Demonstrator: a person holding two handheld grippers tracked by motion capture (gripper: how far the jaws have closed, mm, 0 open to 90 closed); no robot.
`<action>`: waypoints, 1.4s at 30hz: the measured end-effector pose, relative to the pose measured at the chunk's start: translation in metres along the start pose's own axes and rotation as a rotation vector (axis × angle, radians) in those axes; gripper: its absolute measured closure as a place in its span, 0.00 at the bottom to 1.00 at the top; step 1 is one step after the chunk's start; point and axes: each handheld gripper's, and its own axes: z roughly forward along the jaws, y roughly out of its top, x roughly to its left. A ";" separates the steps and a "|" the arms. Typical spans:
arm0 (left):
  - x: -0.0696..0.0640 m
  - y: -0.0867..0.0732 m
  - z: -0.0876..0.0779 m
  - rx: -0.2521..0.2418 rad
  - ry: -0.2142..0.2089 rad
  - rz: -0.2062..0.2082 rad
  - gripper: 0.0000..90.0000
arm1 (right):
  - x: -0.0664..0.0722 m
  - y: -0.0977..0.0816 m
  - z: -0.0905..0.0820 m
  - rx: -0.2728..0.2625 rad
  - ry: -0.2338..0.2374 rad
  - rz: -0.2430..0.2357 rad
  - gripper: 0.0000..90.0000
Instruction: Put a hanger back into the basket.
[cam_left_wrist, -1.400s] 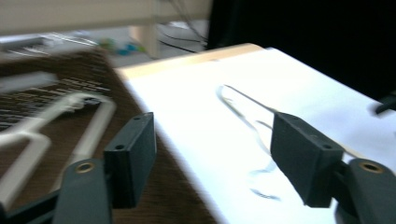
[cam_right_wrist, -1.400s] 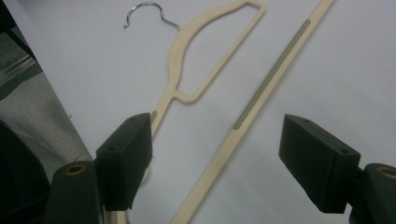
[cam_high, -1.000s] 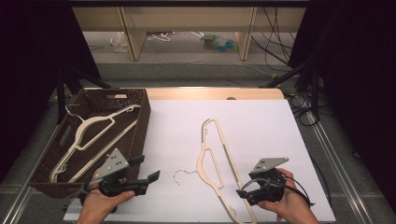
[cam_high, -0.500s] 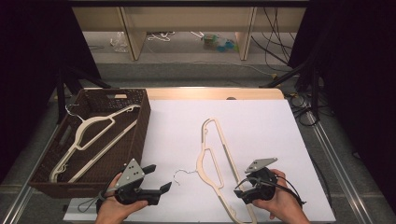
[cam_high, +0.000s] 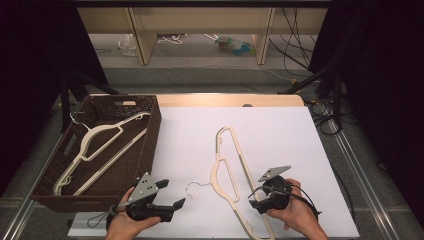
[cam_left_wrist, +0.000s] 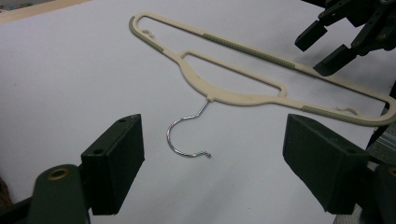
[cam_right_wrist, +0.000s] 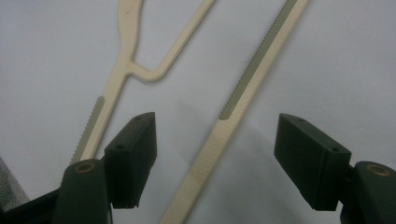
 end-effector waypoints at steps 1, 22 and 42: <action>0.000 0.000 0.000 -0.001 0.000 -0.001 0.23 | 0.000 0.001 0.001 0.010 0.003 -0.002 0.34; 0.000 0.000 -0.001 0.002 -0.002 0.005 0.23 | -0.002 0.011 0.014 0.063 0.004 -0.015 0.38; 0.000 0.000 -0.001 0.006 -0.014 0.009 0.23 | 0.001 0.025 0.023 0.166 -0.049 -0.043 0.46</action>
